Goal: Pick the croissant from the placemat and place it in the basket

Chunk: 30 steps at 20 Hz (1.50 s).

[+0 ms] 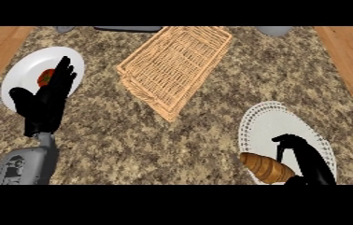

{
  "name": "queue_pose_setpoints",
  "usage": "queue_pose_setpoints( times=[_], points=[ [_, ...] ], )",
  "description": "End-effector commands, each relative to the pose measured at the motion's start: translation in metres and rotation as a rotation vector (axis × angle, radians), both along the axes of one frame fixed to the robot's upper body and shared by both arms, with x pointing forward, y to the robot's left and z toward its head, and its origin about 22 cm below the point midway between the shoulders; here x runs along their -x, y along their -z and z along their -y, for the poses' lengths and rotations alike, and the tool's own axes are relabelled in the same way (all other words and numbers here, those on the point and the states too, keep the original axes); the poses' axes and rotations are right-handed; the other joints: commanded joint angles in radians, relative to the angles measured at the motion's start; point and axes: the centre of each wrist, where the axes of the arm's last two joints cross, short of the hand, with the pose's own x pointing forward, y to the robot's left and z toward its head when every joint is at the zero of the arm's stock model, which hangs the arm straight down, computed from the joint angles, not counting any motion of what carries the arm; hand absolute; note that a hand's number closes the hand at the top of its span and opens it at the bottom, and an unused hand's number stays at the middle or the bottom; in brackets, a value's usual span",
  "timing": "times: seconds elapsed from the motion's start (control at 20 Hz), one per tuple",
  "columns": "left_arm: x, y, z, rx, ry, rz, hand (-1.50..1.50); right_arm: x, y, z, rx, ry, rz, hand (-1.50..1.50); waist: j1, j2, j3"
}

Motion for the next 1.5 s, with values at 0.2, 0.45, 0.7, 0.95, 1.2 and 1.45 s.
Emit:
queue_pose_setpoints(
  times=[0.2, 0.45, 0.7, 0.95, 1.2, 1.45],
  points=[
    [-0.009, -0.006, 0.026, 0.008, 0.106, 0.022, 0.0, -0.037, -0.014, -0.136, -0.114, -0.209, 0.038, 1.5, 0.144, 0.043, 0.055],
    [-0.012, -0.01, 0.026, 0.002, 0.125, 0.028, 0.0, -0.048, -0.038, -0.17, -0.207, -0.171, 0.16, 1.5, 0.161, 0.035, 0.061],
    [-0.018, -0.011, 0.037, 0.008, 0.145, 0.031, 0.0, -0.051, -0.065, -0.208, -0.354, -0.13, 0.355, 1.5, 0.15, 0.032, 0.061],
    [-0.018, -0.005, 0.04, 0.005, 0.15, 0.011, 0.0, -0.055, -0.095, -0.24, -0.445, -0.061, 0.506, 1.5, 0.163, 0.029, 0.052],
    [-0.022, -0.007, 0.044, -0.008, 0.141, 0.011, 0.0, -0.067, -0.116, -0.269, -0.429, -0.002, 0.596, 1.5, 0.144, 0.017, 0.045],
    [-0.02, 0.001, 0.036, -0.005, 0.122, -0.013, 0.0, -0.09, -0.145, -0.288, -0.452, 0.102, 0.628, 1.5, 0.142, 0.018, 0.042]
  ],
)
